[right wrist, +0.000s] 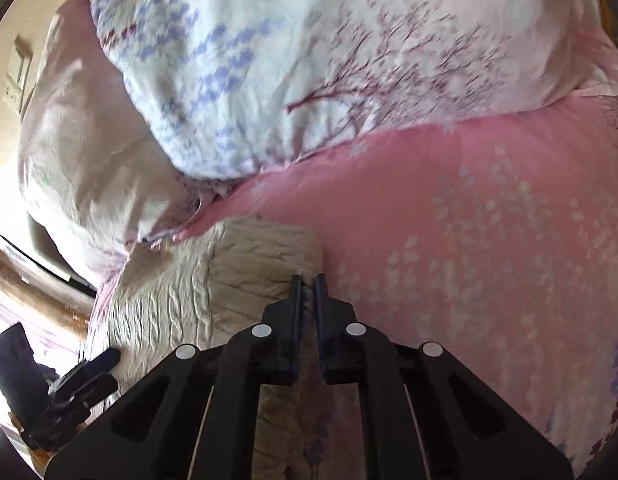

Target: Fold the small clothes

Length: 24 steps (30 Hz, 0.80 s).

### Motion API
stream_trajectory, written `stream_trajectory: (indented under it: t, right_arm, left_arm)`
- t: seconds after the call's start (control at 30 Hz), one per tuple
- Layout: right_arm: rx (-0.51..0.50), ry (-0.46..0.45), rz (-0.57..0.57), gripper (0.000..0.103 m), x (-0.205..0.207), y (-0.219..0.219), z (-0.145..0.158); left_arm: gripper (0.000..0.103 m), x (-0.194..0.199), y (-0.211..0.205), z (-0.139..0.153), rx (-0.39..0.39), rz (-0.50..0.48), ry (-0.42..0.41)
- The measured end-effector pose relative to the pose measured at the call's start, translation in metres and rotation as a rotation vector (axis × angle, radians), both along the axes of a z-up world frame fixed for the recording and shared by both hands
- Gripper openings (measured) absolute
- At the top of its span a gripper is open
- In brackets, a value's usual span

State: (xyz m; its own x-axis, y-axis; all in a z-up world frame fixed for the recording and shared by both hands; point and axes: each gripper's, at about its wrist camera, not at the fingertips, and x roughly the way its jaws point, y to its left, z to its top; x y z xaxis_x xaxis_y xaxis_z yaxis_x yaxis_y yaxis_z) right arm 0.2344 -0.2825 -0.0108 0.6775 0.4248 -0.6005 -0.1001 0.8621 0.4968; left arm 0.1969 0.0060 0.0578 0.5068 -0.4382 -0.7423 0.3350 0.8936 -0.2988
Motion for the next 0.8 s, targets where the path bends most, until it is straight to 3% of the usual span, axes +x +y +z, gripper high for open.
stream_trajectory:
  t: [0.07, 0.17, 0.23, 0.3, 0.47, 0.63, 0.8]
  right_arm:
    - [-0.022, -0.020, 0.003, 0.008, -0.006, 0.003, 0.003]
    - [-0.006, -0.052, -0.011, 0.021, -0.025, -0.003, 0.018]
    - [-0.014, -0.106, -0.010, 0.044, -0.048, -0.003, 0.030]
    - [-0.030, -0.167, 0.036, 0.052, -0.075, 0.006, 0.040]
    - [-0.071, -0.221, 0.182, 0.052, -0.118, 0.042, 0.035]
    - [-0.132, -0.160, 0.170, 0.052, -0.115, 0.056, 0.008]
    - [-0.018, -0.128, 0.141, 0.052, -0.110, 0.041, -0.010]
  left_arm:
    - [0.059, 0.000, -0.005, 0.002, 0.016, 0.000, -0.017]
    - [0.061, -0.008, -0.001, 0.011, 0.017, 0.003, -0.038]
    - [0.065, -0.015, 0.003, 0.017, 0.019, 0.009, -0.051]
    - [0.072, -0.027, 0.006, 0.022, 0.054, 0.030, -0.082]
    - [0.082, -0.055, 0.000, 0.025, 0.158, 0.079, -0.151]
    - [0.086, -0.060, -0.017, 0.010, 0.265, 0.080, -0.140]
    - [0.089, -0.051, -0.017, -0.011, 0.264, 0.106, -0.054]
